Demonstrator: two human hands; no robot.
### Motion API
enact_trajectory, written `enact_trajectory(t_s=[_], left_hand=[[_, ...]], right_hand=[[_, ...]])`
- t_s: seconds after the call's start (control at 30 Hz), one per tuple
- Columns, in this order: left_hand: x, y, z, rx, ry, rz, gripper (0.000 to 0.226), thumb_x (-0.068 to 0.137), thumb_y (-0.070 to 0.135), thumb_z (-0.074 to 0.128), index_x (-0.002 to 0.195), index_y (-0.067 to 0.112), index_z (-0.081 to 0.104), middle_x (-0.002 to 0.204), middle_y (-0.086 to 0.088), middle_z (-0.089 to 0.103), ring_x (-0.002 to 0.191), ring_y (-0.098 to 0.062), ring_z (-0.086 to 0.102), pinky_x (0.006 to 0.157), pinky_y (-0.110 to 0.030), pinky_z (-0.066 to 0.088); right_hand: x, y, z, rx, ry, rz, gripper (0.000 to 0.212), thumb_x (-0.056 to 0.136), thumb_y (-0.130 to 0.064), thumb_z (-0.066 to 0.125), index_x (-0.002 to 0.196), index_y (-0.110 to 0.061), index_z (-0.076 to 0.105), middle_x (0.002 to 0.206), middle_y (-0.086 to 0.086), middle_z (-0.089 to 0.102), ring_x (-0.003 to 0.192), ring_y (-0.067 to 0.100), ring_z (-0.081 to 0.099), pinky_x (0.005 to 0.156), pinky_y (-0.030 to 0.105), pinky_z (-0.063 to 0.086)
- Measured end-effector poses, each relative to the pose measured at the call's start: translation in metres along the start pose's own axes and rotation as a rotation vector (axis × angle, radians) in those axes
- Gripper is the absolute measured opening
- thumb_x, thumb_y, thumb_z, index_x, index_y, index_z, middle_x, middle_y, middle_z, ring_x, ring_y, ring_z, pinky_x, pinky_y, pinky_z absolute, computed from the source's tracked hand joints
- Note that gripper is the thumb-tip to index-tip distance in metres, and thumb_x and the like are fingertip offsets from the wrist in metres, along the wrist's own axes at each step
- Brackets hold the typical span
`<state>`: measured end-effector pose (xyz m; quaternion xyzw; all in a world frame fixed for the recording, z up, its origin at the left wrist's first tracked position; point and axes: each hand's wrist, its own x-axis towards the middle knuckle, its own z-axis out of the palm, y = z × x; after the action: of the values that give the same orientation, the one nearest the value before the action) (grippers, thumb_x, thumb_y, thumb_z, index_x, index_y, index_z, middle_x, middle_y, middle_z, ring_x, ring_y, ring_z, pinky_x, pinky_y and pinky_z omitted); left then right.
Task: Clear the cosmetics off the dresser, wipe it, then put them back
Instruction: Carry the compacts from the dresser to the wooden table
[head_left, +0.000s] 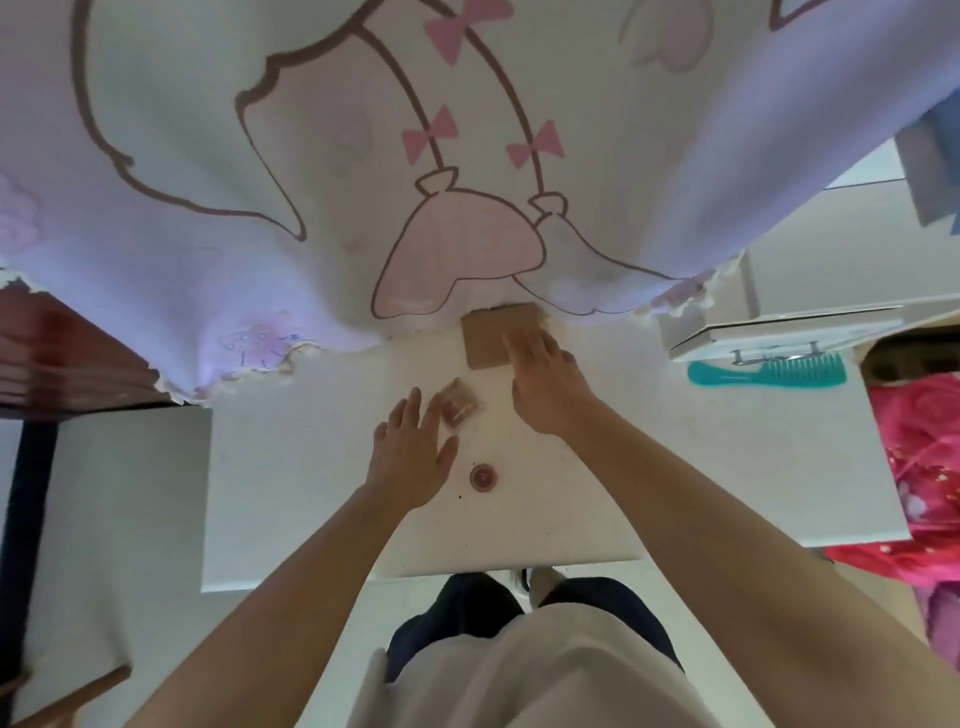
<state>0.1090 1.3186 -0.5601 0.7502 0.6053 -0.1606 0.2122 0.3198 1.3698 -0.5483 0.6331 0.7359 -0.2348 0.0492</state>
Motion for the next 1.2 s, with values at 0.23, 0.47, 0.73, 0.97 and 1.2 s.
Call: enact_trajectory(t_s=[0.23, 0.47, 0.73, 0.97, 1.2], left_hand=[[0.013, -0.007, 0.013, -0.088, -0.021, -0.011, 0.069, 0.097, 0.048, 0.040, 0.154, 0.019, 0.013, 0.153, -0.008, 0.034, 0.140, -0.029, 0.031, 0.111, -0.045, 0.032], [0.016, -0.005, 0.015, -0.052, 0.061, -0.017, 0.068, 0.093, 0.047, 0.050, 0.150, 0.018, 0.024, 0.145, -0.010, 0.040, 0.128, -0.031, 0.043, 0.103, -0.043, 0.036], [0.027, -0.010, 0.019, -0.071, 0.070, 0.096, 0.053, 0.094, 0.040, 0.054, 0.144, 0.027, 0.040, 0.156, -0.007, 0.030, 0.138, -0.030, 0.031, 0.102, -0.046, 0.038], [0.038, -0.005, 0.009, -0.216, 0.107, 0.067, 0.053, 0.080, 0.024, 0.069, 0.131, 0.016, 0.056, 0.125, -0.006, 0.059, 0.115, -0.031, 0.049, 0.092, -0.038, 0.047], [0.015, -0.011, -0.035, -0.380, 0.321, 0.025, 0.052, 0.070, 0.027, 0.073, 0.121, 0.019, 0.062, 0.108, 0.002, 0.065, 0.105, -0.028, 0.050, 0.076, -0.033, 0.047]], right_hand=[[0.006, 0.006, 0.023, -0.129, -0.167, -0.060, 0.077, 0.094, -0.010, 0.042, 0.157, -0.014, -0.001, 0.165, 0.006, -0.010, 0.152, 0.025, -0.006, 0.121, 0.048, 0.017], [-0.031, -0.001, 0.043, -0.146, -0.017, 0.082, 0.045, 0.089, -0.031, 0.053, 0.130, -0.013, 0.048, 0.130, 0.012, 0.045, 0.115, 0.032, 0.046, 0.096, 0.041, 0.036], [-0.020, 0.013, 0.048, -0.047, -0.032, 0.139, 0.057, 0.091, -0.033, 0.061, 0.141, -0.019, 0.036, 0.158, 0.028, 0.010, 0.145, 0.048, 0.013, 0.116, 0.052, 0.021], [-0.040, 0.018, 0.041, 0.040, 0.041, 0.331, 0.065, 0.079, -0.045, 0.062, 0.133, -0.015, 0.039, 0.114, 0.010, 0.053, 0.098, 0.033, 0.053, 0.081, 0.043, 0.042], [-0.067, 0.015, -0.008, 0.141, 0.211, 0.314, 0.082, 0.065, -0.059, 0.067, 0.136, -0.028, 0.041, 0.116, 0.002, 0.051, 0.102, 0.024, 0.050, 0.090, 0.037, 0.043]])
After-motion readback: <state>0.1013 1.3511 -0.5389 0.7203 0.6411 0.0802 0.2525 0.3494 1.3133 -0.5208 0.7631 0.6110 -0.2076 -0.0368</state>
